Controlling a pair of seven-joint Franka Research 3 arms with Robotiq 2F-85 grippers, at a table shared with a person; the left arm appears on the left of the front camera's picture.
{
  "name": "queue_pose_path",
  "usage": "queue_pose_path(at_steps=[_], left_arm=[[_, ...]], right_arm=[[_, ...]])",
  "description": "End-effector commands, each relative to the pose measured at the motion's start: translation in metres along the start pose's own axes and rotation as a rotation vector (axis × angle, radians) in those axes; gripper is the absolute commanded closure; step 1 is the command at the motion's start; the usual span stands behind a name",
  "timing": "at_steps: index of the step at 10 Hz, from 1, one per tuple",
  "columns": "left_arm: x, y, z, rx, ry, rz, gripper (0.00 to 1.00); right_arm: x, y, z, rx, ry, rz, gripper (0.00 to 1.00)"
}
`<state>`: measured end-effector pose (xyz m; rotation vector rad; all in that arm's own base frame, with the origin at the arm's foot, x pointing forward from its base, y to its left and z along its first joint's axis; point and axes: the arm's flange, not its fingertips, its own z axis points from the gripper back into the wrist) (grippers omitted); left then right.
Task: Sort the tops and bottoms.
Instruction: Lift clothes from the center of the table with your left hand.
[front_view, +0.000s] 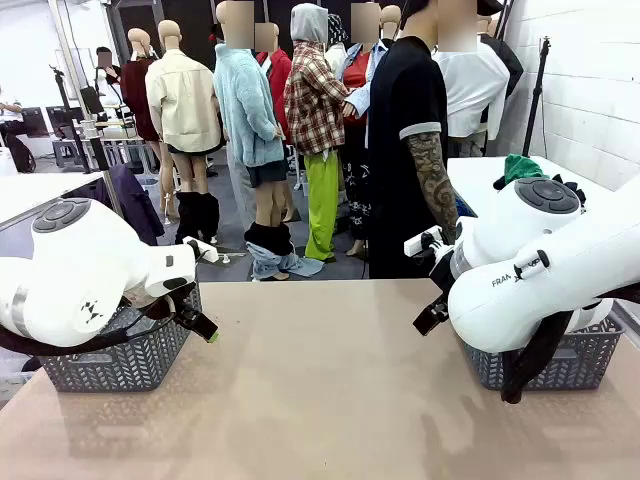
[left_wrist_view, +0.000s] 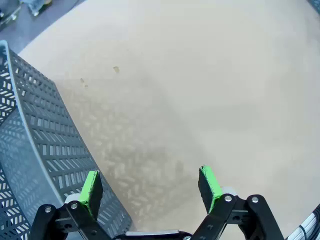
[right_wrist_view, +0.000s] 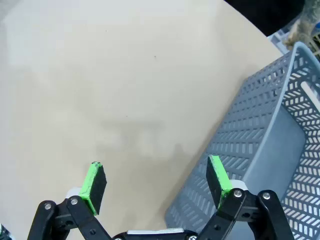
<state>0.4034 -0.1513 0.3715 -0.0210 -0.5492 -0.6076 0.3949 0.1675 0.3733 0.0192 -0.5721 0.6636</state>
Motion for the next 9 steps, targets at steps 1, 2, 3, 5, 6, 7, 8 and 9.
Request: queue_pose_path(at_steps=[1, 2, 3, 5, 6, 7, 8, 9], left_arm=[[0.0, 0.0, 0.0, 0.0, 0.0, 0.0, 0.0], [0.0, 0.0, 0.0, 0.0, 0.0, 0.0, 0.0], [0.0, 0.0, 0.0, 0.0, 0.0, 0.0, 0.0], [0.0, 0.0, 0.0, 0.0, 0.0, 0.0, 0.0], [0.0, 0.0, 0.0, 0.0, 0.0, 0.0, 0.0], [0.0, 0.0, 0.0, 0.0, 0.0, 0.0, 0.0], [0.0, 0.0, 0.0, 0.0, 0.0, 0.0, 0.0], [0.0, 0.0, 0.0, 0.0, 0.0, 0.0, 0.0]], right_arm=[[0.0, 0.0, 0.0, 0.0, 0.0, 0.0, 0.0], [0.0, 0.0, 0.0, 0.0, 0.0, 0.0, 0.0], [0.0, 0.0, 0.0, 0.0, 0.0, 0.0, 0.0], [0.0, 0.0, 0.0, 0.0, 0.0, 0.0, 0.0], [0.0, 0.0, 0.0, 0.0, 0.0, 0.0, 0.0], [0.0, 0.0, 0.0, 0.0, 0.0, 0.0, 0.0], [0.0, 0.0, 0.0, 0.0, 0.0, 0.0, 0.0], [0.0, 0.0, 0.0, 0.0, 0.0, 0.0, 0.0]])
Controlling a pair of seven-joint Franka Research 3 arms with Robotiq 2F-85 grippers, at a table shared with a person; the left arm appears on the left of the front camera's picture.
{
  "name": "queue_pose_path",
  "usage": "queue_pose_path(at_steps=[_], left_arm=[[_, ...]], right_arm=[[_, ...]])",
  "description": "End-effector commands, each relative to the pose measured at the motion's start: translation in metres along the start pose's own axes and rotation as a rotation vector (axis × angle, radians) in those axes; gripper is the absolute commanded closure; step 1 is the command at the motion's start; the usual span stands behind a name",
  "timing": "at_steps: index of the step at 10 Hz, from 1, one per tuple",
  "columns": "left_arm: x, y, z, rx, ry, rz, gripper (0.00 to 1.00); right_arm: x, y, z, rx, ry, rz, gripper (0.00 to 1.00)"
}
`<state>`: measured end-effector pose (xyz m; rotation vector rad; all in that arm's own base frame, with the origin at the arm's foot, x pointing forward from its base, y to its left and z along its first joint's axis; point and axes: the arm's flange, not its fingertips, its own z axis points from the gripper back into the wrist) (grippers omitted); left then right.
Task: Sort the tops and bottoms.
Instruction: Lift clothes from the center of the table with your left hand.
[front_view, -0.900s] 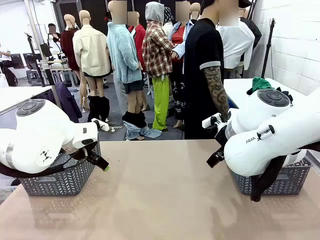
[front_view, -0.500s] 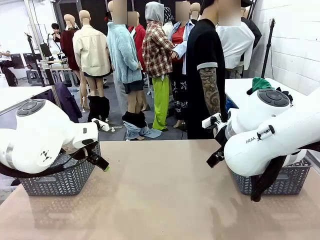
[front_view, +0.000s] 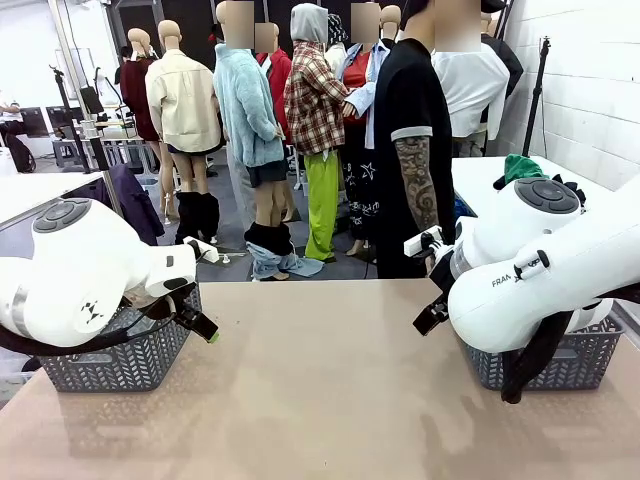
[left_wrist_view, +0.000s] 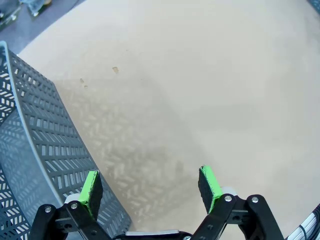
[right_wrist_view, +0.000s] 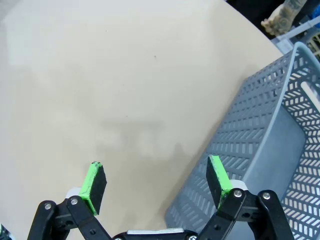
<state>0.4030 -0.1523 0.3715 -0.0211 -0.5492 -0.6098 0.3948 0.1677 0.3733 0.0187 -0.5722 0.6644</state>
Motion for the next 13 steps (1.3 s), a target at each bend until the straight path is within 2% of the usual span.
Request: queue_pose_path(at_steps=[1, 2, 3, 6, 8, 10, 11, 13], left_arm=[[0.0, 0.001, 0.0, 0.001, 0.0, 0.002, 0.0], [0.0, 0.0, 0.0, 0.0, 0.0, 0.0, 0.0], [0.007, -0.01, 0.015, 0.036, -0.047, -0.044, 0.0], [0.014, -0.031, 0.066, 0.148, -0.197, -0.147, 0.0], [0.0, -0.024, 0.116, 0.244, -0.31, -0.139, 0.0], [-0.039, 0.005, 0.189, 0.31, -0.444, -0.046, 0.0], [-0.066, 0.025, 0.215, 0.319, -0.474, 0.024, 0.0], [-0.116, 0.073, 0.245, 0.31, -0.478, 0.169, 0.0]], right_arm=[[0.0, 0.0, 0.0, 0.0, 0.0, -0.001, 0.0], [0.0, 0.0, 0.0, 0.0, 0.0, 0.0, 0.0], [0.006, 0.005, 0.013, -0.055, -0.03, 0.017, 0.0], [0.023, 0.008, 0.071, -0.21, -0.203, 0.051, 0.0], [0.018, 0.0, 0.117, -0.336, -0.294, 0.026, 0.0], [-0.024, -0.029, 0.181, -0.494, -0.432, -0.155, 0.0], [-0.052, -0.044, 0.201, -0.532, -0.479, -0.252, 0.0], [-0.108, -0.076, 0.215, -0.574, -0.526, -0.433, 0.0]])
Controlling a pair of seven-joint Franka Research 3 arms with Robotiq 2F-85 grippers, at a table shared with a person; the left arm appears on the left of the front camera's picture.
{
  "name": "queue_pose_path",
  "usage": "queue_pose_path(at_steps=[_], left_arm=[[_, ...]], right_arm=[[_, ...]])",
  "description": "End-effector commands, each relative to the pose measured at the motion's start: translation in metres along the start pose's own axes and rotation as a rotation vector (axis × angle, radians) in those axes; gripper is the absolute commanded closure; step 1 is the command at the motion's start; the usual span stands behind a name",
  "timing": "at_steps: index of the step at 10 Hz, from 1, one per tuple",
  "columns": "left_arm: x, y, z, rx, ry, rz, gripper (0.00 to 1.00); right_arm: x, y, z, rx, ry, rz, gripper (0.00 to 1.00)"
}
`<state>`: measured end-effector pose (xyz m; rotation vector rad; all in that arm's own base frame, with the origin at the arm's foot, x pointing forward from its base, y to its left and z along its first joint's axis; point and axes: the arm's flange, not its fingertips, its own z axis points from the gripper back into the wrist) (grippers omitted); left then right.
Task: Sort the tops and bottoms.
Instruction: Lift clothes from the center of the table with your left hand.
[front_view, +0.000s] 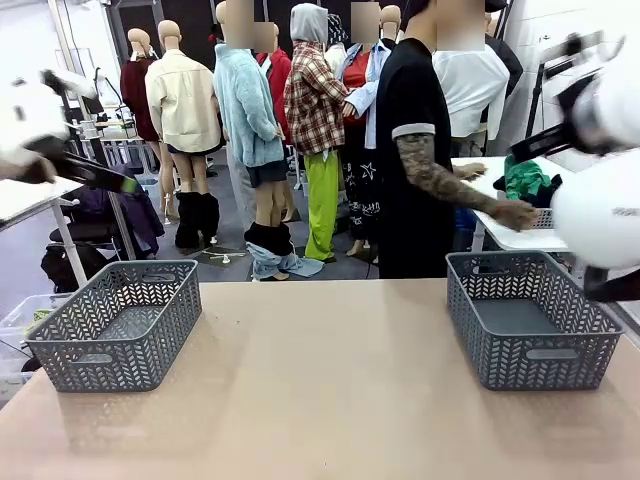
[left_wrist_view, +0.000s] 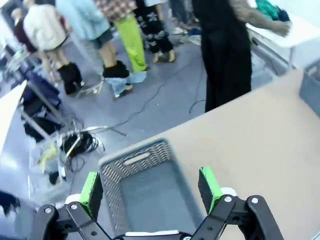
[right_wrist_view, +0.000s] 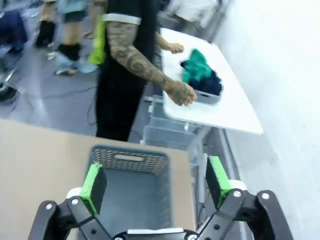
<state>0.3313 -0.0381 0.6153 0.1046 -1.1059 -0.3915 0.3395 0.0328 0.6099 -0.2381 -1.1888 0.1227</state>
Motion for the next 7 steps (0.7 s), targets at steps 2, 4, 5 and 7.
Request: queue_pose_path(at_steps=[2, 4, 5, 7], left_arm=[[-0.137, 0.065, 0.046, 0.021, 0.191, 0.18, 0.0], [-0.16, 0.134, 0.035, 0.034, 0.398, 0.313, 0.0], [-0.169, 0.157, 0.028, 0.023, 0.443, 0.389, 0.0], [-0.187, 0.188, 0.012, 0.052, 0.446, 0.445, 0.0]], right_arm=[[-0.155, -0.046, 0.031, -0.064, 0.01, -0.188, 0.0], [-0.189, -0.09, 0.007, -0.089, 0.086, -0.291, 0.0], [-0.202, -0.102, -0.004, -0.101, 0.12, -0.338, 0.0], [-0.226, -0.119, -0.017, -0.09, 0.138, -0.4, 0.0]])
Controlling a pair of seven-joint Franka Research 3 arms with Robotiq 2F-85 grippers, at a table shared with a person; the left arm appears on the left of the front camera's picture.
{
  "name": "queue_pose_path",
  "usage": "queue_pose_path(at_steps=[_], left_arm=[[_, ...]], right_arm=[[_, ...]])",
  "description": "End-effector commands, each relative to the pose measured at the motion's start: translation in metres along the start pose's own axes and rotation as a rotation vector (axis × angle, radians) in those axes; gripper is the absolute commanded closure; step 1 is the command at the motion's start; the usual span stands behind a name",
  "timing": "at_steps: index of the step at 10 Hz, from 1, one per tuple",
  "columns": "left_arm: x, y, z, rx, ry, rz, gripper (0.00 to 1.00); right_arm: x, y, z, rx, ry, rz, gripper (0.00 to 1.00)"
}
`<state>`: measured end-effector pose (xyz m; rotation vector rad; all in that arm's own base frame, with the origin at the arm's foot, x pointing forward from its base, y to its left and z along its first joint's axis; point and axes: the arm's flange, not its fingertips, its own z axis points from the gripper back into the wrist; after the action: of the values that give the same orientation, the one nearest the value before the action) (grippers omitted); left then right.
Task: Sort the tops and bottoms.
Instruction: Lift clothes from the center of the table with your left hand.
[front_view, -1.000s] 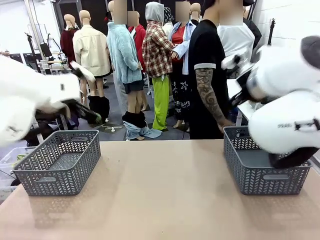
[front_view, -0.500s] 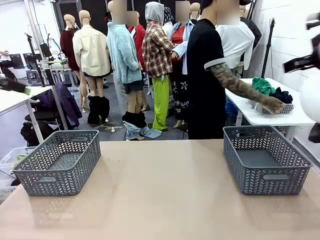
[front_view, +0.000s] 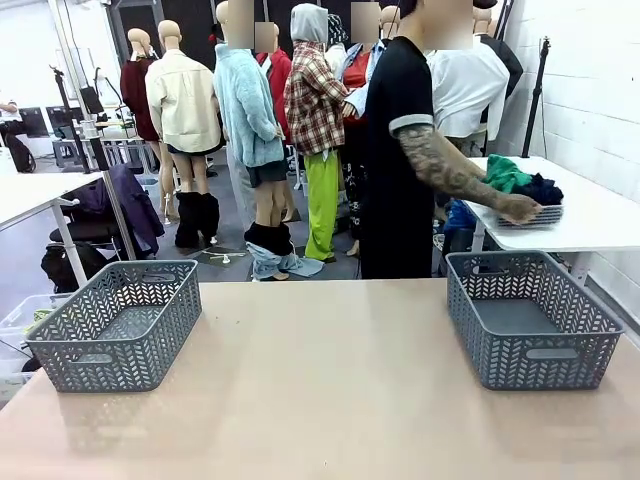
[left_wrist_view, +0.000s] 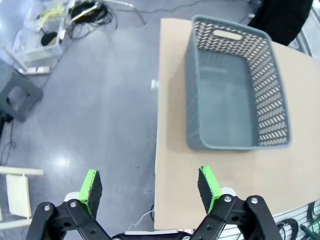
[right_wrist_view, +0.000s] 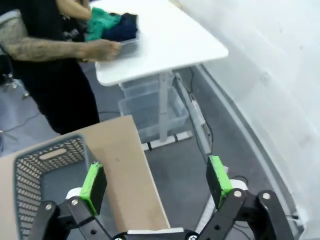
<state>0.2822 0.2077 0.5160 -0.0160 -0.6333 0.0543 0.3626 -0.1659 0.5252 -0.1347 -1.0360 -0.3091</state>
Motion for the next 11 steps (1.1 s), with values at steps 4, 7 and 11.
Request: queue_pose_path(at_steps=[4, 7, 11], left_arm=[[0.0, 0.0, 0.0, 0.0, 0.0, 0.0, 0.0], [0.0, 0.0, 0.0, 0.0, 0.0, 0.0, 0.0], [0.0, 0.0, 0.0, 0.0, 0.0, 0.0, 0.0]], right_arm=[[0.0, 0.0, 0.0, 0.0, 0.0, 0.0, 0.0], [0.0, 0.0, 0.0, 0.0, 0.0, 0.0, 0.0], [0.0, 0.0, 0.0, 0.0, 0.0, 0.0, 0.0]])
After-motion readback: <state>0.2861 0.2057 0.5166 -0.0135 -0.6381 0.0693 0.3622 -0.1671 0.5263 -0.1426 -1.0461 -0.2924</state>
